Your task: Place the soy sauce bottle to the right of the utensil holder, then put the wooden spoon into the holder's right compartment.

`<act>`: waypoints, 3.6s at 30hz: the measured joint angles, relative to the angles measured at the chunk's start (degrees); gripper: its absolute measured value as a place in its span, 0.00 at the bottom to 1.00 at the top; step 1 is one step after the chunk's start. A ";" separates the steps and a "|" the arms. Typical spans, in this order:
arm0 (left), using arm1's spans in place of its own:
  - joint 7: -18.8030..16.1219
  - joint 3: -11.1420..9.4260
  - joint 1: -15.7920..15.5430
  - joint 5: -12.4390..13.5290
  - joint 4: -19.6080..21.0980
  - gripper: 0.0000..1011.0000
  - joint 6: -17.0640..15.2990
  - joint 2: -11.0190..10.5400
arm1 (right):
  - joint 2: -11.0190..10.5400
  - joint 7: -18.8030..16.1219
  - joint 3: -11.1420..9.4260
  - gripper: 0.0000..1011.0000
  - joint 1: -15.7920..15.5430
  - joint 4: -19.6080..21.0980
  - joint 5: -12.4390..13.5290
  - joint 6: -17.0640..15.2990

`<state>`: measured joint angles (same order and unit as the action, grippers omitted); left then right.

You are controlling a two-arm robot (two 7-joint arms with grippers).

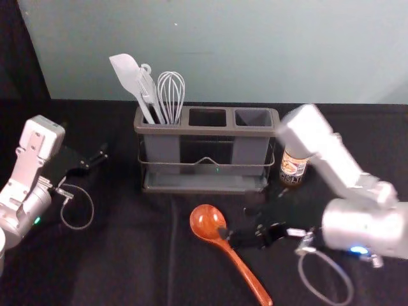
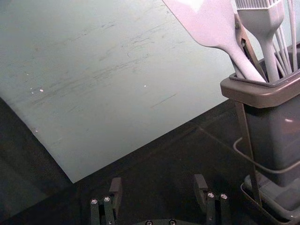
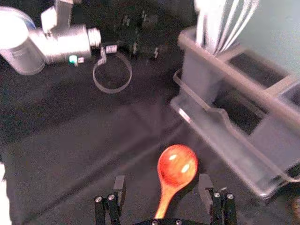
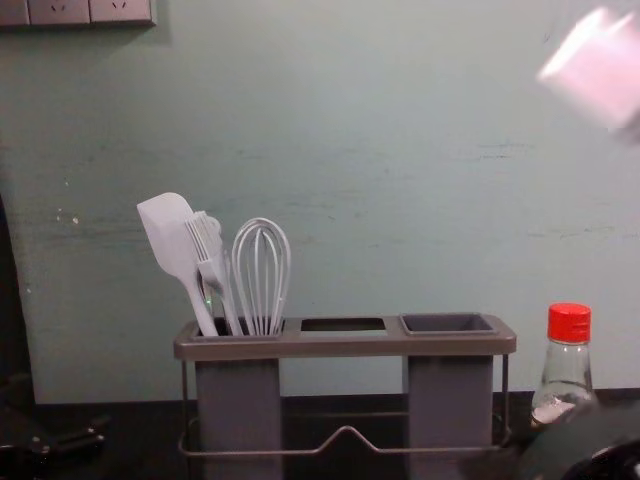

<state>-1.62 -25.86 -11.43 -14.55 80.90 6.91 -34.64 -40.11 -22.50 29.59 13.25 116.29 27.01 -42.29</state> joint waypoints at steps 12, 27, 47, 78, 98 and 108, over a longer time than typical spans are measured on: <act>0.00 0.00 0.00 0.00 0.00 0.99 0.00 0.00 | 10.64 4.22 9.74 0.99 10.41 -9.32 -7.17 -14.59; 0.00 0.00 0.00 0.00 0.00 0.99 0.00 0.00 | 18.66 6.08 11.41 0.99 13.29 -19.66 -10.46 -15.94; 0.00 0.00 0.00 0.00 0.00 0.99 0.00 0.00 | 21.47 4.77 10.80 0.99 13.58 -24.37 -13.07 -14.80; 0.00 0.00 0.00 0.00 0.00 0.99 0.00 0.00 | 24.04 2.17 10.34 0.99 13.48 -27.96 -17.15 -13.27; 0.00 0.00 0.00 0.00 0.00 0.99 0.00 0.00 | 24.03 2.12 10.43 0.94 13.45 -27.98 -17.29 -13.21; 0.00 0.00 0.00 0.00 0.00 0.99 0.00 0.00 | 24.00 2.13 10.42 0.83 13.45 -27.91 -17.22 -13.25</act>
<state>-1.62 -25.86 -11.43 -14.55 80.90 6.91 -34.64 -16.11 -20.37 40.01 26.71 88.38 9.79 -55.54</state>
